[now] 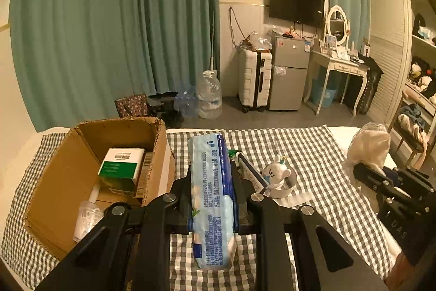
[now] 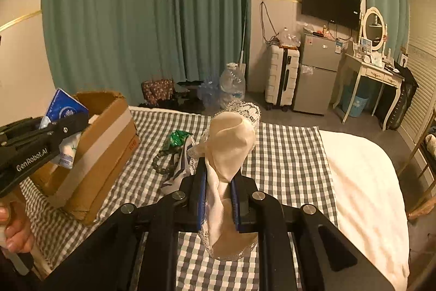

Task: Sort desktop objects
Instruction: 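Carry the tissue pack and lace cloth over into the cardboard box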

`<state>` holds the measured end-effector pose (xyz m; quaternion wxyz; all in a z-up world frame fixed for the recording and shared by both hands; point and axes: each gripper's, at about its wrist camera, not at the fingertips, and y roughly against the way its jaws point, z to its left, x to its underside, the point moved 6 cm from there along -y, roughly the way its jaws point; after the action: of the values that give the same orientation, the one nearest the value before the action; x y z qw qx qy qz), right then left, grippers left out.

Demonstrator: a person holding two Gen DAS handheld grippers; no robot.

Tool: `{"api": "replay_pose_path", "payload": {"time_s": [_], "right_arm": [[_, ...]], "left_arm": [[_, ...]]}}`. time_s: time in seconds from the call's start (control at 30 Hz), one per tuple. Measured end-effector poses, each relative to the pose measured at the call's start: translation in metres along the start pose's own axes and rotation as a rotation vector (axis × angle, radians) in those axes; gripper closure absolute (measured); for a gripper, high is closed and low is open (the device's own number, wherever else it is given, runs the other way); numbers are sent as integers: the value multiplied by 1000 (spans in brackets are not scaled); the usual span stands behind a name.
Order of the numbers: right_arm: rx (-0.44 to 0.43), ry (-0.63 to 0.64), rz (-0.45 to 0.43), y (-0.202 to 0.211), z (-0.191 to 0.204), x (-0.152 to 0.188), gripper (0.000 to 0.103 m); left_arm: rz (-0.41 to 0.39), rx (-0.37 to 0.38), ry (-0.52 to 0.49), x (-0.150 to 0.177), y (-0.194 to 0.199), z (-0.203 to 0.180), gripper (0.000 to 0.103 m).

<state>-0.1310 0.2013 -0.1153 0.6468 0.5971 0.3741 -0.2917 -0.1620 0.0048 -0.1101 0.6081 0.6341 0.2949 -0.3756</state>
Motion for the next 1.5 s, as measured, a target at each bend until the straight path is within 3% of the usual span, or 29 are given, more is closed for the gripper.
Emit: {"api": "replay_pose_path", "payload": {"time_s": [0.5, 0.7, 1.13, 1.5], "right_arm": [[30, -41, -96, 20, 11, -24, 88], [21, -64, -108, 19, 19, -36, 88], [-28, -43, -151, 14, 68, -59, 87], [-70, -5, -133, -3, 107, -63, 87]], "left_arm": [[-50, -14, -3, -9, 15, 18, 83], [-93, -56, 11, -17, 23, 39, 83], [-150, -116, 4, -26, 38, 84, 83], [-124, -135, 72, -20, 35, 136, 83]]}}
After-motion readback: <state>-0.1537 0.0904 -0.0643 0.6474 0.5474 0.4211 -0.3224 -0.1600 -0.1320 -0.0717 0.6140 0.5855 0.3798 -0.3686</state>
